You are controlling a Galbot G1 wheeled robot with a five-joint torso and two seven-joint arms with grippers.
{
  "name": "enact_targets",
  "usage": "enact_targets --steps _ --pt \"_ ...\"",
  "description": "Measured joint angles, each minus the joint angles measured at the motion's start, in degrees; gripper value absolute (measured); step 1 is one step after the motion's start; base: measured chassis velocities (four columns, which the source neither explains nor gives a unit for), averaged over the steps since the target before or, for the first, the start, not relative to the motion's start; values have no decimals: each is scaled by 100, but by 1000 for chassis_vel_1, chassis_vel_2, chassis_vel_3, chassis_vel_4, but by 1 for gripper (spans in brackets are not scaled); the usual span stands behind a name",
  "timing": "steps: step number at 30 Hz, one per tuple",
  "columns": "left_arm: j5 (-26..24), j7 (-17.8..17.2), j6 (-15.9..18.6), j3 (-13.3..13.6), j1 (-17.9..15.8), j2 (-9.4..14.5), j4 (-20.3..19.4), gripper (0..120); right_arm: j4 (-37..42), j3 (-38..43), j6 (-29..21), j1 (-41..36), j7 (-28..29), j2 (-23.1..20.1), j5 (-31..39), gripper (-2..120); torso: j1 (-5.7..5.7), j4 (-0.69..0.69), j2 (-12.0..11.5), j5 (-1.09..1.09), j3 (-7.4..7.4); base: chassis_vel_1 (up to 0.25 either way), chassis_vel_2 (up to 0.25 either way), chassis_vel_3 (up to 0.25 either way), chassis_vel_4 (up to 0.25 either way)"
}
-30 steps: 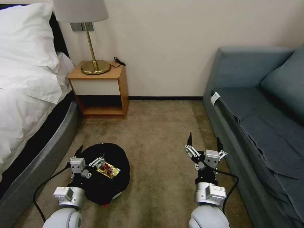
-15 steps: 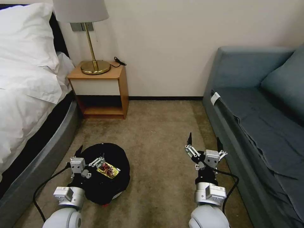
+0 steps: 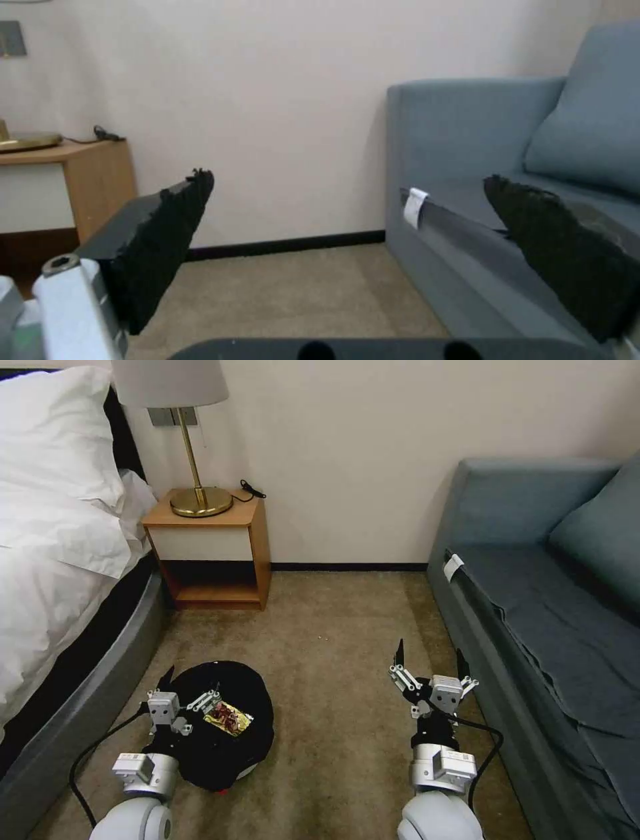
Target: Pick up the trash bin, then pick up the garbage on the floor and place it into the trash bin.
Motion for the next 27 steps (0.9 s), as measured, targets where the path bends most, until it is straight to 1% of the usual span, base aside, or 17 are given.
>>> enact_targets --steps 27 --pt "0 0 0 0 0 0 0 100 0 0 0 0 0 0 0 100 0 0 0 0 0 0 0 0 0"
